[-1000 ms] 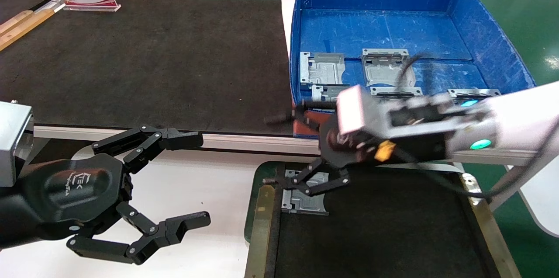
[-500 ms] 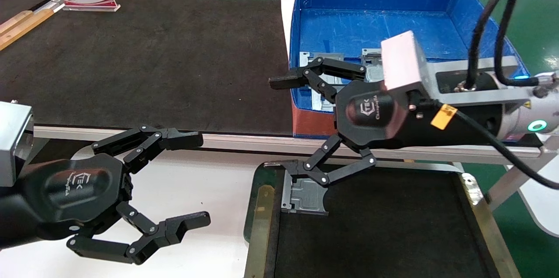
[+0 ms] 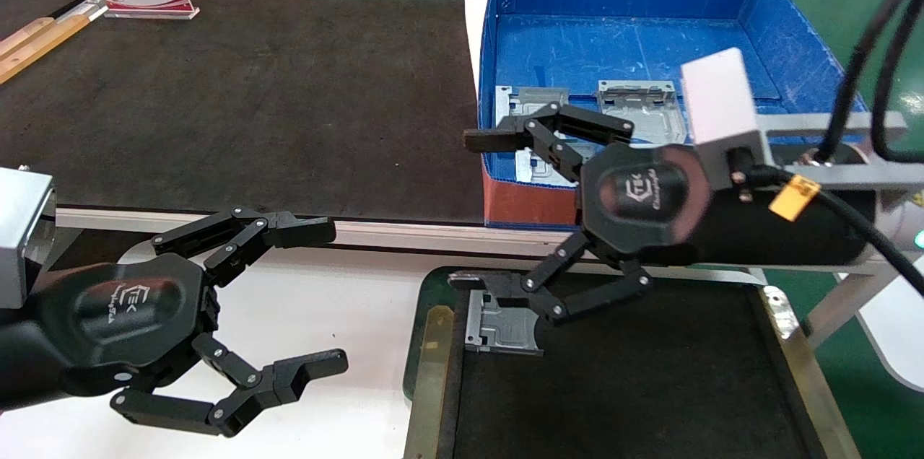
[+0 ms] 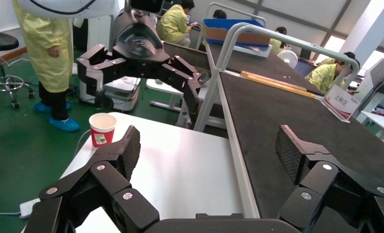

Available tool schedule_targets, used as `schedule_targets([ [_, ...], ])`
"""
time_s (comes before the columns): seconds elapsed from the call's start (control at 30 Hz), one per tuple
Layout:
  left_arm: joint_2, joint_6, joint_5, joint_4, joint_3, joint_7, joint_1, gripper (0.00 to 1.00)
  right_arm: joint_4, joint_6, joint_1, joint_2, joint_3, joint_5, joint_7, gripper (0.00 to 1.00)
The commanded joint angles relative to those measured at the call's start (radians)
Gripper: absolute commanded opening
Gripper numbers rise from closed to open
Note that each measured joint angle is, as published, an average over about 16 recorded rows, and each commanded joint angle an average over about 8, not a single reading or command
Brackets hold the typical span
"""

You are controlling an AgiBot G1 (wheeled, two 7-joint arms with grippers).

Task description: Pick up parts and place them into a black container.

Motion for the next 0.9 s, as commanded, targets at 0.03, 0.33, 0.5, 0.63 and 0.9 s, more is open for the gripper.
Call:
schedule_targets([
  [0.03,0.0,0.0,0.0,0.0,0.0,0.0,0.0,1.0,0.02,0.003,-0.02,0.011,0.017,0.002,0.014,1.0],
  [0.33,0.0,0.0,0.0,0.0,0.0,0.0,0.0,1.0,0.109,0.019,-0.109,0.058,0.093,0.01,0.078,1.0],
  [0.5,0.0,0.0,0.0,0.0,0.0,0.0,0.0,1.0,0.158,0.027,-0.158,0.085,0.135,0.014,0.113,1.0],
  [0.63,0.0,0.0,0.0,0.0,0.0,0.0,0.0,1.0,0.198,0.034,-0.198,0.106,0.169,0.018,0.142,1.0],
  [0.9,0.0,0.0,0.0,0.0,0.0,0.0,0.0,1.0,0.276,0.048,-0.278,0.149,0.236,0.025,0.198,1.0],
])
